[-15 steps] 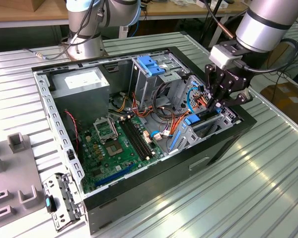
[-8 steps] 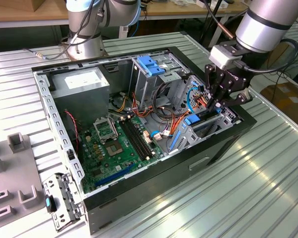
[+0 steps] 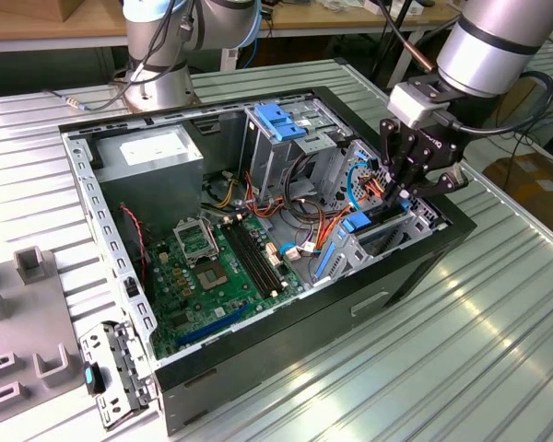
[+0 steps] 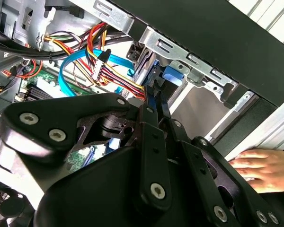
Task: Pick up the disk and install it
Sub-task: 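Insert the first disk wire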
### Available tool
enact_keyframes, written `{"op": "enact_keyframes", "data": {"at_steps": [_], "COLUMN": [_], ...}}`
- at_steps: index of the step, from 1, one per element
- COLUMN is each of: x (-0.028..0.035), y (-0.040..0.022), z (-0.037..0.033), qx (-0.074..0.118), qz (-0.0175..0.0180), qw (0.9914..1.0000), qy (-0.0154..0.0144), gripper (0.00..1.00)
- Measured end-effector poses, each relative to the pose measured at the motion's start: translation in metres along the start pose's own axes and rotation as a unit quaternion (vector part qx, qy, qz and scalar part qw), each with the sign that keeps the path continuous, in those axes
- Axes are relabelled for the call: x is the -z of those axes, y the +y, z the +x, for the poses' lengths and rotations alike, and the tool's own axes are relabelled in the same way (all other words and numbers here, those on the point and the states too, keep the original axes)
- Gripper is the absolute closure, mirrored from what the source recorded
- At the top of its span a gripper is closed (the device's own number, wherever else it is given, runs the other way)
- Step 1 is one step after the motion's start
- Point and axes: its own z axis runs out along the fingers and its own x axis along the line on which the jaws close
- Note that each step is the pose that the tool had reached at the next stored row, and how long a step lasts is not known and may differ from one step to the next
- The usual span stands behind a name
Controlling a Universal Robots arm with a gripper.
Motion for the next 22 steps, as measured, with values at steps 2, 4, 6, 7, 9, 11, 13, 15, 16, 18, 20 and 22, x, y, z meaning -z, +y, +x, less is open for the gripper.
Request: {"op": "enact_keyframes", "data": {"at_steps": [2,4,6,7,9,11,13,15,16,18,20,22], "x": [-0.0001,-0.0002,-0.0003,-0.0004,-0.0007,-0.0011,-0.0016,-0.0024,-0.0033,-0.0043,-0.0068,-0.0068], "y": [0.0000,0.0000,0.0000,0.0000,0.0000,0.0000,0.0000,0.0000,0.0000,0.0000,0.0000,0.0000], "z": [-0.0001,-0.0001,-0.0002,-0.0002,-0.0003,-0.0005,-0.0005,-0.0005,-0.0005,-0.0005,-0.0005,-0.0005], "qx": [0.000,0.003,0.007,0.009,0.012,0.014,0.014,0.014,0.014,0.014,0.014,0.014], "qz": [0.0000,0.0000,0.0001,0.0001,0.0002,0.0002,0.0002,0.0002,0.0002,0.0002,0.0002,0.0002], "qw": [1.00000,1.00000,0.99998,0.99996,0.99993,0.99991,0.99990,0.99990,0.99990,0.99990,0.99990,0.99990], "qy": [-0.0003,-0.0002,-0.0002,-0.0002,-0.0003,-0.0001,-0.0002,-0.0006,-0.0012,-0.0017,-0.0022,-0.0021], "gripper": [0.83,0.83,0.83,0.83,0.83,0.83,0.83,0.83,0.83,0.83,0.83,0.83]}}
